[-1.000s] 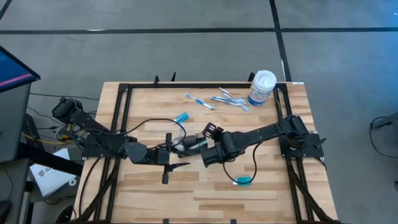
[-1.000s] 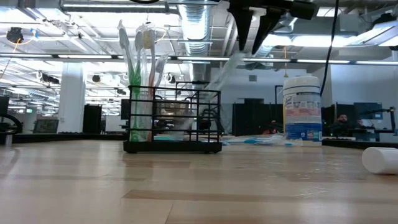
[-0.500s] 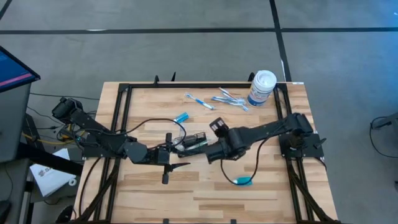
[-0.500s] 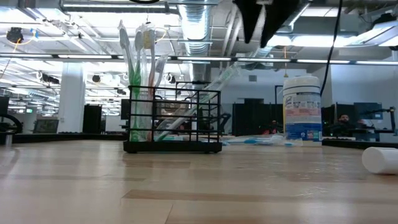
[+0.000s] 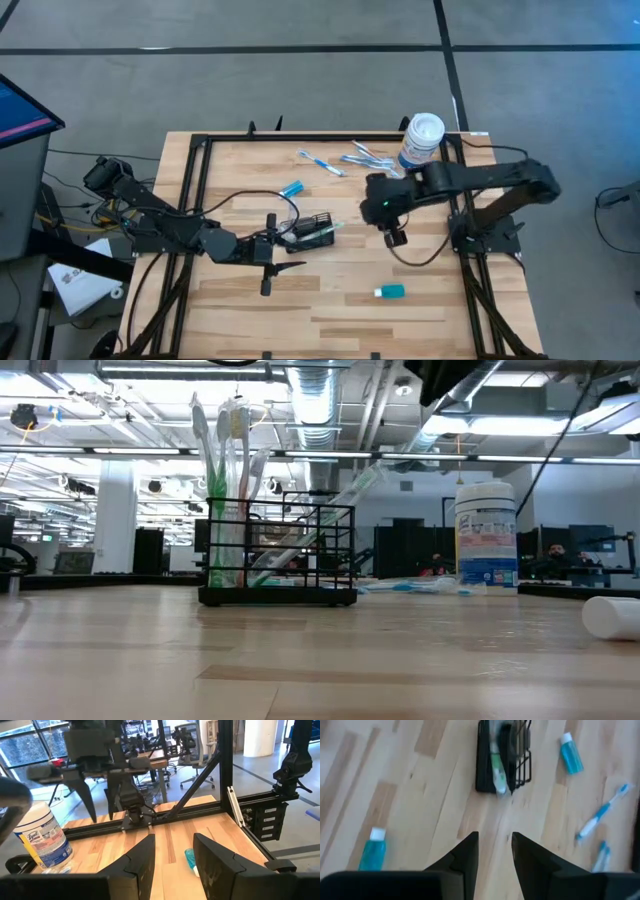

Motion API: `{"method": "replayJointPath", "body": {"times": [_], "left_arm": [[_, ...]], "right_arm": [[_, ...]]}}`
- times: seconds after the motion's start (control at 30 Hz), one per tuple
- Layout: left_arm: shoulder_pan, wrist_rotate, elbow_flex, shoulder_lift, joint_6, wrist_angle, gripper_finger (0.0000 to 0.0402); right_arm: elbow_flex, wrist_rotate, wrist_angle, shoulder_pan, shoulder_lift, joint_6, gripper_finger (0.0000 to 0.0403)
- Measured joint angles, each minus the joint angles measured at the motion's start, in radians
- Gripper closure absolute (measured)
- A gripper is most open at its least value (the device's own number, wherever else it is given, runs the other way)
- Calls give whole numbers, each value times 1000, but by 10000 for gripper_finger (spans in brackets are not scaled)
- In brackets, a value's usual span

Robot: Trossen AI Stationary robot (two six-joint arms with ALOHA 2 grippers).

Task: Pick & Place toothbrushing station
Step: Put the green toothbrush into the wire organizer

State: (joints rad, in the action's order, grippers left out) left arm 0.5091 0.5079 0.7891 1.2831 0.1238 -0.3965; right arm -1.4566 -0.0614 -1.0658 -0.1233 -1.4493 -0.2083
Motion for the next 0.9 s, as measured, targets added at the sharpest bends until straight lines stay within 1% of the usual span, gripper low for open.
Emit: {"method": "replayJointPath", "body": {"times": [0.17, 0.27, 0.37, 0.53, 0.7, 0.83, 0.9], "left_arm": [[0, 0, 0, 0, 1, -3, 275], [0, 0, 0, 0, 2, -3, 275], [0, 0, 0, 0, 2, -4, 275], [0, 0, 0, 0, 2, -4, 275], [0, 0, 0, 0, 2, -5, 275], [0, 0, 0, 0, 2, -5, 275], [0, 0, 0, 0, 2, -5, 275]], "right_arm": [[251, 89, 291, 46, 159, -6, 294], [366, 110, 420, 69, 212, -20, 294], [446, 118, 523, 89, 242, -25, 294], [537, 123, 635, 124, 244, -28, 294], [592, 221, 763, 161, 234, -28, 294], [633, 225, 820, 187, 231, -27, 294], [641, 246, 857, 195, 232, -27, 294]]}}
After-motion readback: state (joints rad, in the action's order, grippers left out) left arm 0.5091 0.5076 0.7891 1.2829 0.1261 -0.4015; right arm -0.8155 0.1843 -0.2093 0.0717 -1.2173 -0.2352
